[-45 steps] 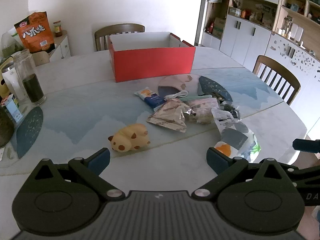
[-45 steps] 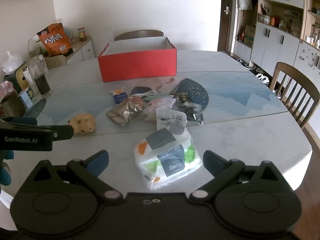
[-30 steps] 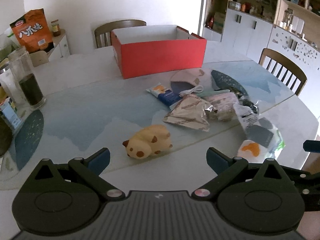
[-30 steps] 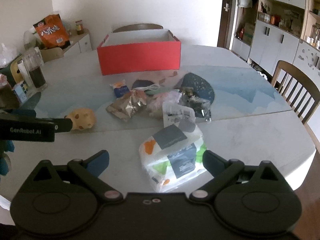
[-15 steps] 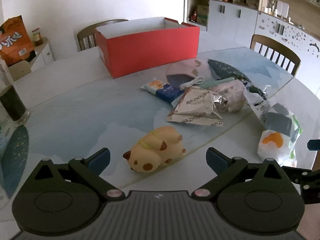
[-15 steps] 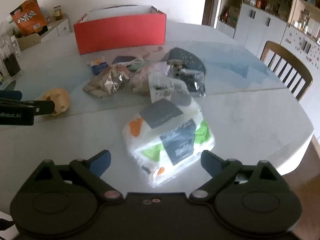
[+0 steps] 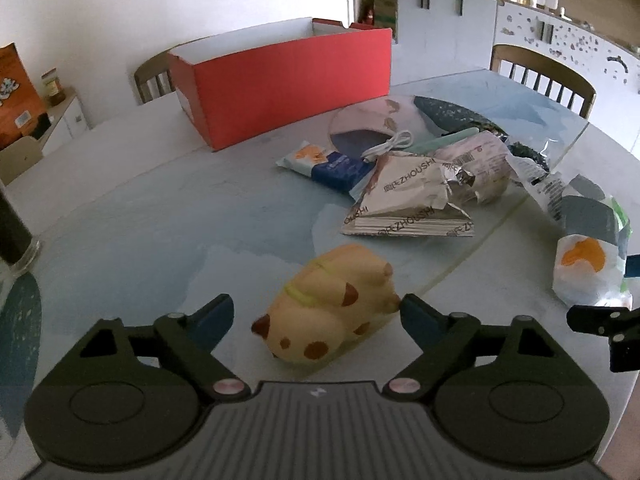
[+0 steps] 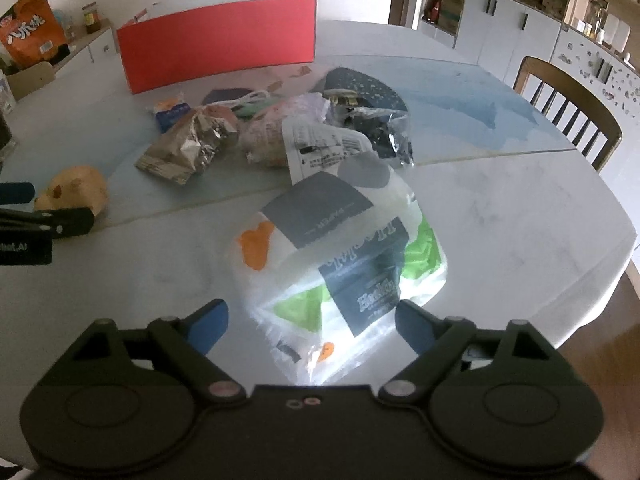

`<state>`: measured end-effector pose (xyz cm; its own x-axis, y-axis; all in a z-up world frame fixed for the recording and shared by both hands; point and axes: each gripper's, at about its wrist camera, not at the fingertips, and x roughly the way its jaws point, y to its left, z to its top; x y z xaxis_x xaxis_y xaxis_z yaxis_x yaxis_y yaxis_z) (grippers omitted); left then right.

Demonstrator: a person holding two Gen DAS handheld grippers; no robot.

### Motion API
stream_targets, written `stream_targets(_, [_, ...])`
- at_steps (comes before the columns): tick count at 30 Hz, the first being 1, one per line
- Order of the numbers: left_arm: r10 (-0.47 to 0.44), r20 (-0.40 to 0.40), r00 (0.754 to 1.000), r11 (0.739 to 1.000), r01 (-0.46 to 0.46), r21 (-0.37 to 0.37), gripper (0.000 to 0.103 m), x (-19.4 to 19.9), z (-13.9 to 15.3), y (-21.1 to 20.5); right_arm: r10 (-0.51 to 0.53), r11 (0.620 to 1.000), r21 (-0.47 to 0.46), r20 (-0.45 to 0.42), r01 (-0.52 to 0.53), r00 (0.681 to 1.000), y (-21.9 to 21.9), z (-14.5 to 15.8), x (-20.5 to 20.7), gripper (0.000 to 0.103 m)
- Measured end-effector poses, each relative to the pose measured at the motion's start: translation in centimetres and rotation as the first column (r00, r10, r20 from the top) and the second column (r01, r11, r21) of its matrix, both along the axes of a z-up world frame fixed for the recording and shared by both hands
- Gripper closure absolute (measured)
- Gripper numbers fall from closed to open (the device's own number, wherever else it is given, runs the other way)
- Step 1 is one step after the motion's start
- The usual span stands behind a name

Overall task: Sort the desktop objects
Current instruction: 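Grasp the white tissue pack with the right tool while the left tool grasps the yellow toy dog, then lift and carry the tissue pack and toy dog over the red box with both tools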

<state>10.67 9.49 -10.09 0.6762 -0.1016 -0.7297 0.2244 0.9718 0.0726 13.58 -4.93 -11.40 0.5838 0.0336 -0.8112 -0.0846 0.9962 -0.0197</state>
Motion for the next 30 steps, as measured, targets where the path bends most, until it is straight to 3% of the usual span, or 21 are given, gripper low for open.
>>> stream_targets(5, [-0.047,0.0,0.999,0.999,0.047,0.002,0.016,0.6,-0.2,0.0,-0.016,1.0,0.001,-0.018,0.016,1.0,-0.3,-0.3,0.7,0.012])
stream_targets(9, [-0.073,-0.017,0.997,0.997,0.073,-0.015,0.033,0.9,-0.2,-0.2,-0.017,1.0,-0.003,-0.024,0.017,1.0,-0.4,-0.4,1.0,0.014])
stream_targets(11, [-0.078,-0.024,0.997,0.997,0.077,-0.02,0.037,1.0,-0.3,-0.4,-0.015,1.0,-0.002,-0.027,0.015,1.0,-0.5,-0.4,1.0,0.016])
stream_targets(19, [-0.07,-0.035,0.997,0.997,0.069,-0.022,0.042,1.0,-0.3,-0.6,-0.024,1.0,0.0,-0.032,0.024,0.999,-1.1,-0.3,1.0,0.02])
stream_targets(30, [-0.051,-0.042,0.998,0.999,0.051,0.001,0.05,0.6,0.0,-0.8,0.004,1.0,-0.017,-0.024,-0.004,1.0,-1.0,0.6,0.6,0.055])
